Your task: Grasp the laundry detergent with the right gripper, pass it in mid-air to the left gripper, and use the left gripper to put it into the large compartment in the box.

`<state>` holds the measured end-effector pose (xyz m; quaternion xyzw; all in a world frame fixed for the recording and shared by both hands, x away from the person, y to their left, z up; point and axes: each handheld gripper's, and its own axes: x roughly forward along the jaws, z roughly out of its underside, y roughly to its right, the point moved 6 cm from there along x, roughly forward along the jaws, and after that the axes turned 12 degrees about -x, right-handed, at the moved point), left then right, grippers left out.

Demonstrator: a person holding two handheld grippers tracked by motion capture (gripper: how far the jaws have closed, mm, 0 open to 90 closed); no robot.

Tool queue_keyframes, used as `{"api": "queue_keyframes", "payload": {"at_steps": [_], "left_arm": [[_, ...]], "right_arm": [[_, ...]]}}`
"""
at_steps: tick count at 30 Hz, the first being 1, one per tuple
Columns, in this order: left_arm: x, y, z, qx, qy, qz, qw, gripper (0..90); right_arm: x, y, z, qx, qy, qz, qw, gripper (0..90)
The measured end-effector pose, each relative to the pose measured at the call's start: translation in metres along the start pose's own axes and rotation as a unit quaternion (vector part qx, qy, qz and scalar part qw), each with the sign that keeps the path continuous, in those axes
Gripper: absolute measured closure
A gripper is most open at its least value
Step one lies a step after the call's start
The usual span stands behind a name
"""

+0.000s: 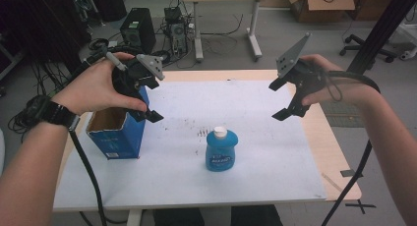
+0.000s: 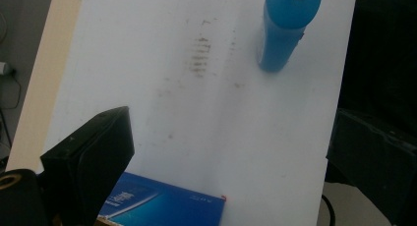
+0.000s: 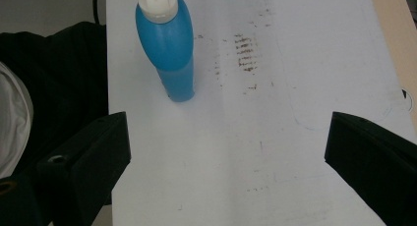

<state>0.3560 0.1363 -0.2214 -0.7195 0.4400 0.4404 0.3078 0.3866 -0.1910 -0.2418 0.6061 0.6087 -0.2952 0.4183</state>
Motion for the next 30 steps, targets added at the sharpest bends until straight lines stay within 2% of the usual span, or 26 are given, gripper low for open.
{"api": "queue_keyframes", "payload": {"at_steps": [9,15,17,20,21,24,30], "left_arm": [[0.001,0.001,-0.001,-0.001,-0.002,0.001,1.0000,4.1],[0.002,0.002,-0.001,0.000,0.003,0.003,1.0000,4.0],[0.004,0.001,0.001,-0.007,-0.003,0.001,1.0000,4.0],[0.004,0.000,0.002,-0.011,0.003,-0.002,0.9999,4.0],[0.005,0.001,0.004,-0.010,0.004,0.002,0.9999,3.8],[0.008,0.001,0.007,-0.014,0.003,0.001,0.9999,3.7],[0.008,0.002,0.009,-0.017,0.007,0.002,0.9998,3.7]], "right_arm": [[-0.003,0.002,0.001,0.007,0.022,0.003,0.9997,3.4],[-0.002,0.001,0.005,0.003,0.034,0.004,0.9994,3.3],[0.001,0.000,0.007,0.001,0.042,0.003,0.9991,3.3],[0.003,-0.001,0.007,-0.002,0.052,0.006,0.9986,3.4],[0.006,-0.002,0.008,-0.003,0.066,0.007,0.9978,3.4],[0.012,-0.005,0.009,-0.008,0.082,0.005,0.9966,3.0],[0.024,-0.007,0.013,-0.001,0.102,0.002,0.9948,2.8]]}}
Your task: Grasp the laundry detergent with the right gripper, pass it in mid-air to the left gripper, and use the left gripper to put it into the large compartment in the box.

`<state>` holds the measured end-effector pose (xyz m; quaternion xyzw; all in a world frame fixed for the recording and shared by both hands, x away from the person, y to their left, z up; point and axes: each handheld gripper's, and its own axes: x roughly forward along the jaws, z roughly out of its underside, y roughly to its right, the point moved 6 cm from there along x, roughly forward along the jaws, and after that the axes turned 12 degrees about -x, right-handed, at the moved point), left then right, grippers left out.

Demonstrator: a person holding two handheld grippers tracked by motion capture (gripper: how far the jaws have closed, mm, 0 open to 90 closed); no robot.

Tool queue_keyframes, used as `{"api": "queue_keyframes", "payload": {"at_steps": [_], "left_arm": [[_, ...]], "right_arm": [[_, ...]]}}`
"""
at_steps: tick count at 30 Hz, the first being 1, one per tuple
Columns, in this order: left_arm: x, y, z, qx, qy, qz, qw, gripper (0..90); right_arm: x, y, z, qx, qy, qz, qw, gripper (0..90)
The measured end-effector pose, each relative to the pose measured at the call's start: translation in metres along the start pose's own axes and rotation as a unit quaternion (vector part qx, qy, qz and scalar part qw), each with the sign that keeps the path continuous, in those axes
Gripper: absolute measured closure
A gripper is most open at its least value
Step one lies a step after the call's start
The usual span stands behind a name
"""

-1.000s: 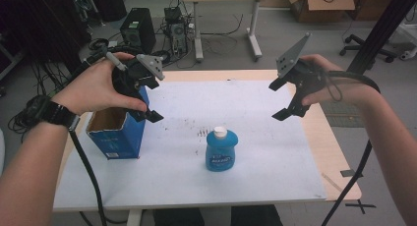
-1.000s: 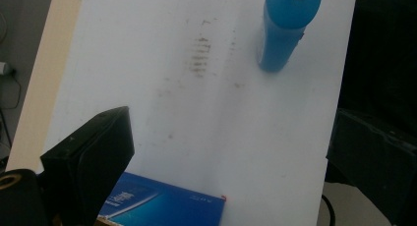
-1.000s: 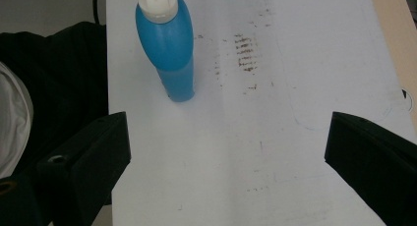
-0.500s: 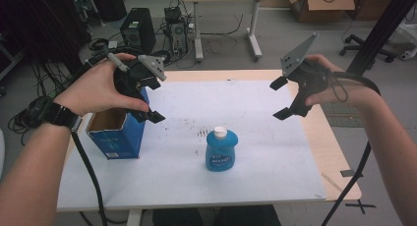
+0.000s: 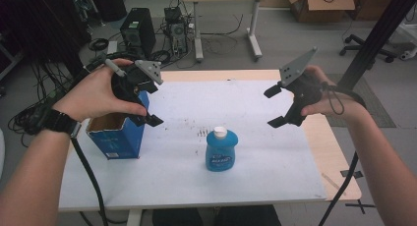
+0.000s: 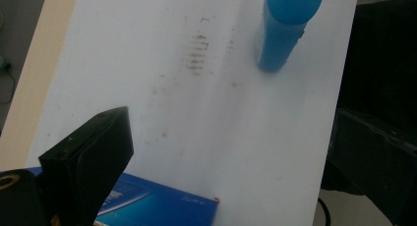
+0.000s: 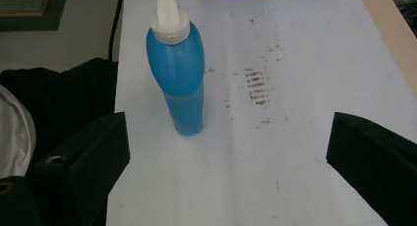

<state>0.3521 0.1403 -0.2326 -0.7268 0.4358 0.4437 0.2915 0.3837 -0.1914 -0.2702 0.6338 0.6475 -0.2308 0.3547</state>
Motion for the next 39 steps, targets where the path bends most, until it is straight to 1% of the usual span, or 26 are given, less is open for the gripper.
{"api": "queue_keyframes", "payload": {"at_steps": [2,3,5,6,7,8,9,11,14,16,18,19,21,22,23,25,28,29,30,31,32,34,35,36,37,39], "left_arm": [[0.000,0.001,0.002,-0.003,0.000,0.000,1.0000,3.7],[0.000,0.001,0.002,-0.003,0.000,0.000,1.0000,3.7],[0.001,0.001,0.003,-0.005,0.001,0.000,1.0000,3.7],[0.002,0.001,0.004,-0.005,0.002,0.001,1.0000,3.7],[0.002,0.001,0.004,-0.006,0.003,0.000,1.0000,3.7],[0.003,0.001,0.004,-0.008,0.004,0.001,1.0000,3.7],[0.004,0.001,0.005,-0.007,0.004,0.001,1.0000,3.7],[0.005,0.001,0.005,-0.008,0.004,0.001,1.0000,3.7],[0.006,0.002,0.005,-0.008,0.004,0.003,1.0000,3.7],[0.007,0.002,0.006,-0.009,0.004,0.002,0.9999,3.7],[0.008,0.002,0.006,-0.009,0.004,0.003,0.9999,3.7],[0.009,0.003,0.007,-0.010,0.004,0.004,0.9999,3.7],[0.009,0.003,0.007,-0.011,0.005,0.004,0.9999,3.7],[0.010,0.003,0.008,-0.012,0.005,0.004,0.9999,3.7],[0.010,0.003,0.008,-0.012,0.005,0.004,0.9999,3.7],[0.011,0.003,0.010,-0.013,0.004,0.006,0.9999,3.7],[0.011,0.004,0.011,-0.014,0.006,0.006,0.9999,3.7],[0.011,0.004,0.011,-0.014,0.006,0.006,0.9999,3.7],[0.012,0.004,0.011,-0.014,0.006,0.007,0.9999,3.7],[0.012,0.004,0.012,-0.014,0.008,0.006,0.9998,3.7],[0.012,0.004,0.012,-0.014,0.008,0.006,0.9998,3.8],[0.012,0.004,0.013,-0.015,0.010,0.008,0.9998,3.7],[0.012,0.004,0.013,-0.015,0.010,0.008,0.9998,3.8],[0.012,0.004,0.014,-0.015,0.008,0.008,0.9998,3.7],[0.012,0.004,0.014,-0.015,0.008,0.007,0.9998,3.7],[0.012,0.005,0.014,-0.017,0.010,0.007,0.9998,3.8]], "right_arm": [[0.008,-0.002,0.006,0.004,0.016,-0.002,0.9999,2.8],[0.008,-0.002,0.006,0.004,0.016,-0.002,0.9999,2.8],[0.012,-0.004,0.010,0.005,0.025,-0.003,0.9997,2.9],[0.016,-0.005,0.014,0.008,0.036,-0.001,0.9993,3.0],[0.016,-0.005,0.014,0.008,0.036,-0.001,0.9993,3.0],[0.020,-0.007,0.017,0.012,0.049,-0.001,0.9987,3.0],[0.021,-0.008,0.019,0.012,0.054,-0.001,0.9985,3.0],[0.023,-0.010,0.020,0.012,0.058,-0.002,0.9982,3.0],[0.029,-0.012,0.024,0.015,0.076,-0.004,0.9970,3.2],[0.039,-0.013,0.027,0.018,0.087,-0.006,0.9960,3.5],[0.041,-0.014,0.027,0.018,0.090,-0.007,0.9957,3.6],[0.047,-0.015,0.027,0.017,0.098,-0.011,0.9950,3.7],[0.051,-0.016,0.027,0.017,0.102,-0.011,0.9946,3.8],[0.058,-0.018,0.027,0.016,0.110,-0.017,0.9937,3.7],[0.058,-0.018,0.027,0.016,0.110,-0.017,0.9937,3.7],[0.068,-0.021,0.026,0.014,0.116,-0.021,0.9930,3.9],[0.079,-0.022,0.026,0.013,0.116,-0.023,0.9929,3.9],[0.079,-0.022,0.026,0.013,0.116,-0.023,0.9929,3.9],[0.083,-0.023,0.027,0.014,0.117,-0.026,0.9927,3.9],[0.090,-0.023,0.028,0.019,0.120,-0.027,0.9923,4.3],[0.090,-0.023,0.028,0.019,0.120,-0.027,0.9923,4.3],[0.097,-0.023,0.030,0.023,0.127,-0.028,0.9913,4.7],[0.097,-0.023,0.030,0.023,0.127,-0.028,0.9913,4.7],[0.102,-0.024,0.030,0.023,0.130,-0.029,0.9909,4.8],[0.102,-0.024,0.030,0.023,0.130,-0.029,0.9909,4.8],[0.111,-0.025,0.030,0.028,0.135,-0.032,0.9900,5.0]]}}
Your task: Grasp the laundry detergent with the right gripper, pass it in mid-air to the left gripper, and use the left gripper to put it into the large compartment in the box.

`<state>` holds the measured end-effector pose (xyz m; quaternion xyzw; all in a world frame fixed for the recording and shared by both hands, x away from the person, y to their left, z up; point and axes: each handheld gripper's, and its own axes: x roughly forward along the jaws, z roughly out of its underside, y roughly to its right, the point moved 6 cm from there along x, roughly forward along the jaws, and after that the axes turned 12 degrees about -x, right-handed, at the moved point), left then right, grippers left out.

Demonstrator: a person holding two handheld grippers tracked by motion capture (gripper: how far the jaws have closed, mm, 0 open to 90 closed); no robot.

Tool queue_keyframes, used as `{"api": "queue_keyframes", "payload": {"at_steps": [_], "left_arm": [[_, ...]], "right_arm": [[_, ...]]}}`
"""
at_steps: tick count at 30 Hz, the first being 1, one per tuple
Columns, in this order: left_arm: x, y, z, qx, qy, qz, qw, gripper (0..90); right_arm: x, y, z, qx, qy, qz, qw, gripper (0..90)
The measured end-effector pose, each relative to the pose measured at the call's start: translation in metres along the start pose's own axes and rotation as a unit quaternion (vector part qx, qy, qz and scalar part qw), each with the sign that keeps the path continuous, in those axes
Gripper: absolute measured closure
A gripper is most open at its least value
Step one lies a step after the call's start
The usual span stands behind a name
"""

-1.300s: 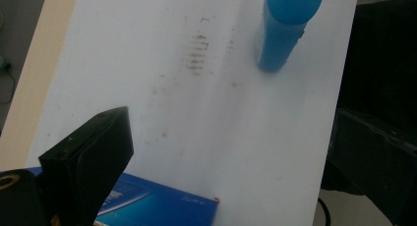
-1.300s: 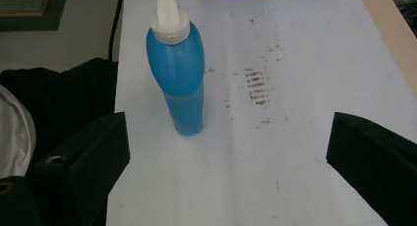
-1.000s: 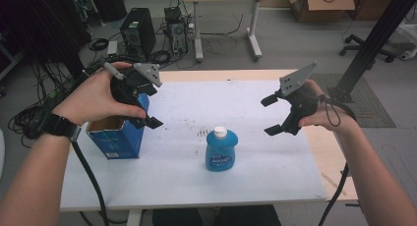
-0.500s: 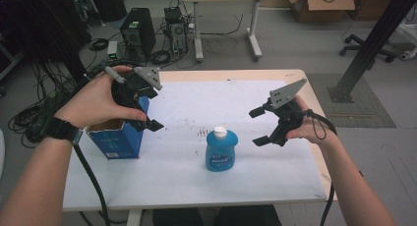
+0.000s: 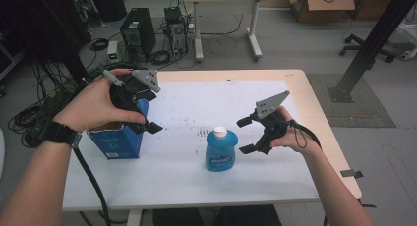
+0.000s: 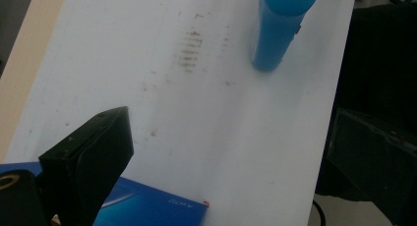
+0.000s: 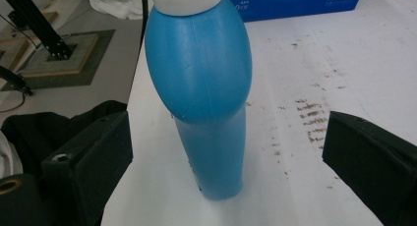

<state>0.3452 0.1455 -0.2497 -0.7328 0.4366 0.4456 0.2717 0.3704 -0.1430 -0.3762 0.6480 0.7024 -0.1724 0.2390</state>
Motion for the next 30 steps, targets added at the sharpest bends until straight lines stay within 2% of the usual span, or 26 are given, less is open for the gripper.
{"api": "queue_keyframes", "payload": {"at_steps": [14,30], "left_arm": [[0.003,0.001,0.004,0.000,-0.001,0.004,1.0000,3.8],[0.006,0.002,0.002,0.001,0.000,0.007,1.0000,3.9]], "right_arm": [[0.032,-0.003,0.005,0.010,0.025,-0.014,0.9995,6.4],[0.051,-0.007,0.004,0.010,0.043,-0.019,0.9988,7.8]]}}
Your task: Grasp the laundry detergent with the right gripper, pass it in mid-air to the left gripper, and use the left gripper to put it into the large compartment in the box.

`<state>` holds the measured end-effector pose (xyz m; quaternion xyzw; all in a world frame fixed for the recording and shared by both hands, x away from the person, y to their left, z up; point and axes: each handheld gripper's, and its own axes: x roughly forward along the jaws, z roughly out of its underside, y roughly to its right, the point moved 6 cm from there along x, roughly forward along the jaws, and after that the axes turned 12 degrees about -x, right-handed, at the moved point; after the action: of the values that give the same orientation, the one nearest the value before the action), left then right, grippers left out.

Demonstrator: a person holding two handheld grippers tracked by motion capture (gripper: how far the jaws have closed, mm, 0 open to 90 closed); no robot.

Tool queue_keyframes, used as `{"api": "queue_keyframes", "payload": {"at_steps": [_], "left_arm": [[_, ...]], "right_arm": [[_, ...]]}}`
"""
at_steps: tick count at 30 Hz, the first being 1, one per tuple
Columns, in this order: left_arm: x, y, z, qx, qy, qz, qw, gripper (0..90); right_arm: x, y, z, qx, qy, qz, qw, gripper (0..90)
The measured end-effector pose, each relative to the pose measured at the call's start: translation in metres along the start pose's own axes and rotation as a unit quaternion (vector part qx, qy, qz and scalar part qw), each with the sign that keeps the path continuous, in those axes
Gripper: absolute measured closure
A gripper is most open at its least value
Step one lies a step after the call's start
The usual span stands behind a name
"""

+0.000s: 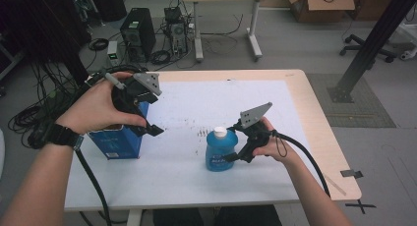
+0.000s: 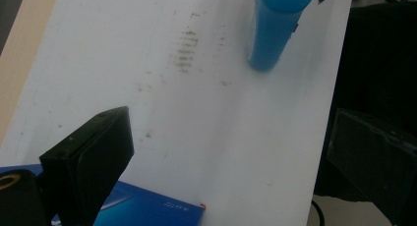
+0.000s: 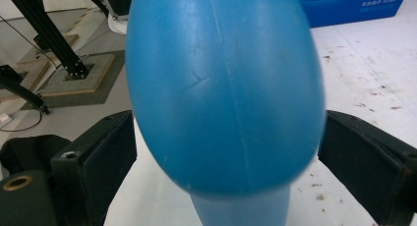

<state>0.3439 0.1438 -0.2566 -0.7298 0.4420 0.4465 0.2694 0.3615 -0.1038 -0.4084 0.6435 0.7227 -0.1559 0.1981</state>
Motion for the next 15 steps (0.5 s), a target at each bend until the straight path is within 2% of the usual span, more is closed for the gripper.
{"api": "queue_keyframes", "payload": {"at_steps": [15], "left_arm": [[-0.001,-0.001,0.002,-0.002,0.001,0.000,1.0000,4.0]], "right_arm": [[0.013,0.001,0.002,-0.001,0.017,-0.003,0.9999,12.9]]}}
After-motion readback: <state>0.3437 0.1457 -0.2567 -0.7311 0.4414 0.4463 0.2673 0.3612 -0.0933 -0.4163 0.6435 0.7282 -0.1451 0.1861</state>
